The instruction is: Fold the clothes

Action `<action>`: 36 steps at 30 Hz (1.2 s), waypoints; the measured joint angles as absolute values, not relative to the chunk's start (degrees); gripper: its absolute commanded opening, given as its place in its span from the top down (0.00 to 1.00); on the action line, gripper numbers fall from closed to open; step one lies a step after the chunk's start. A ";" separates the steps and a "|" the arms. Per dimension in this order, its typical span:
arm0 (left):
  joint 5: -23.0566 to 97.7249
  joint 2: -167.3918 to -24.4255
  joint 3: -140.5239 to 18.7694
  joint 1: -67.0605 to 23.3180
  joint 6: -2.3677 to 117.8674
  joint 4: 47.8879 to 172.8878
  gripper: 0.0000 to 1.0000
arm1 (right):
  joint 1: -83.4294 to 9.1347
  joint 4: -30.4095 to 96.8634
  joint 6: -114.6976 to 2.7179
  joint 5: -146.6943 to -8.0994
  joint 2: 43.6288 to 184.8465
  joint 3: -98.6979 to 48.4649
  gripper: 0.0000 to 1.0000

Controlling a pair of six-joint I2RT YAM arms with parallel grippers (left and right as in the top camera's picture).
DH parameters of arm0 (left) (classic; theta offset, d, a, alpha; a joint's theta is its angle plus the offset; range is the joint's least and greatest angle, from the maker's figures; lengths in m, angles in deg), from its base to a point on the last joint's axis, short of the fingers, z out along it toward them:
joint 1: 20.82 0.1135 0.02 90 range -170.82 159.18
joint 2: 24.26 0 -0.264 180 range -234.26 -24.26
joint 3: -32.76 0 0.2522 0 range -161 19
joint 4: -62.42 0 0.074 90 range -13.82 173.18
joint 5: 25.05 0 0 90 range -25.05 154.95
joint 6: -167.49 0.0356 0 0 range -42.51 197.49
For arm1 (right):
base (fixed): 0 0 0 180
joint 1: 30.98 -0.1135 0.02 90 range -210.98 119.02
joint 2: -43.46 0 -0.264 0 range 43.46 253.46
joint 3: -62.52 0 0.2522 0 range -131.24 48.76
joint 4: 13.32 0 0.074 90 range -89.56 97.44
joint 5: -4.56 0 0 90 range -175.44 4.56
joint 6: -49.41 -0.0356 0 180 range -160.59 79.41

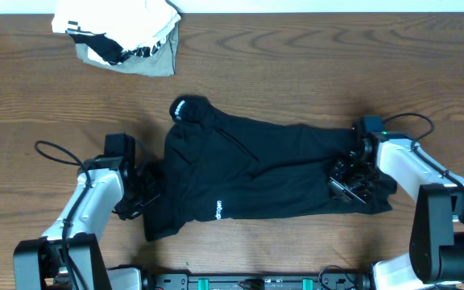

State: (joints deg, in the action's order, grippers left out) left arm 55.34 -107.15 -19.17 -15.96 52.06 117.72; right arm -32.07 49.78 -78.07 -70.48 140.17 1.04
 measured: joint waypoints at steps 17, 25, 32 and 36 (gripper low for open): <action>47.72 -95.72 -23.61 -25.07 57.19 123.36 0.87 | -30.40 60.89 -75.57 -81.56 142.25 -13.24 0.92; 42.32 -97.80 -23.76 -43.94 51.84 114.29 0.85 | -29.60 62.05 -73.63 -82.83 142.25 -13.67 0.97; 41.09 -107.81 -23.83 -49.86 47.36 105.22 0.85 | -28.98 63.95 -72.05 -83.16 142.25 -13.65 0.99; 41.14 -111.59 -23.83 -49.75 46.26 103.03 0.85 | -28.98 64.17 -71.44 -83.16 142.25 -13.50 0.98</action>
State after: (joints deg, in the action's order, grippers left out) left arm 41.14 -111.59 -23.83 -49.75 46.26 103.03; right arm -28.98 64.17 -71.44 -83.16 142.25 -13.50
